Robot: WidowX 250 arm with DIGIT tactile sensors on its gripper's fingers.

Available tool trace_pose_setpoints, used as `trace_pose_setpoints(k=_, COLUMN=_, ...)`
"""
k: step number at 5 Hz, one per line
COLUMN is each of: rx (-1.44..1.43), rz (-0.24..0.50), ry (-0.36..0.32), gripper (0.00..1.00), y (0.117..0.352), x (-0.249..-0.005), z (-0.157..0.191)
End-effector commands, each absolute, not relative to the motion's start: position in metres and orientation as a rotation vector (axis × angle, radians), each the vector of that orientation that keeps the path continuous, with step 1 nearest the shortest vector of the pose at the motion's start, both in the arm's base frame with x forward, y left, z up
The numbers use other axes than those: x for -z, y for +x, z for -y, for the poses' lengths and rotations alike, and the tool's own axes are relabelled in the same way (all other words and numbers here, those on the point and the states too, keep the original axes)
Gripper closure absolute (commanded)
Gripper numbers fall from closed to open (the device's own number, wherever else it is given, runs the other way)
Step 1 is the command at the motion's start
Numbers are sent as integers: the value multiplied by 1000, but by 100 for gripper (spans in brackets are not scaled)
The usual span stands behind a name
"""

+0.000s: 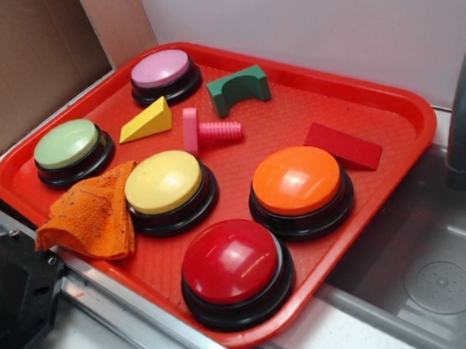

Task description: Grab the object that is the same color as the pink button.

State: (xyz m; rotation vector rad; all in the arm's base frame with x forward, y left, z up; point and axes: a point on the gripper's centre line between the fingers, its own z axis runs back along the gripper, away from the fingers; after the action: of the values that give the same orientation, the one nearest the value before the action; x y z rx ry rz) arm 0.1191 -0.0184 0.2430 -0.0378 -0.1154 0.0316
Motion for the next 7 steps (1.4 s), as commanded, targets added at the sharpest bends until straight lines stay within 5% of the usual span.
trace_pose_setpoints(k=1, rx=-32, rz=115, ry=-38, gripper=0, y=119, x=-243, z=18)
trace_pose_setpoints(k=4, rx=152, rz=114, ry=46, gripper=0, y=170, x=-201, z=10)
trace_pose_setpoints(k=7, rx=452, rz=73, ry=137, gripper=0, y=234, x=-128, z=11)
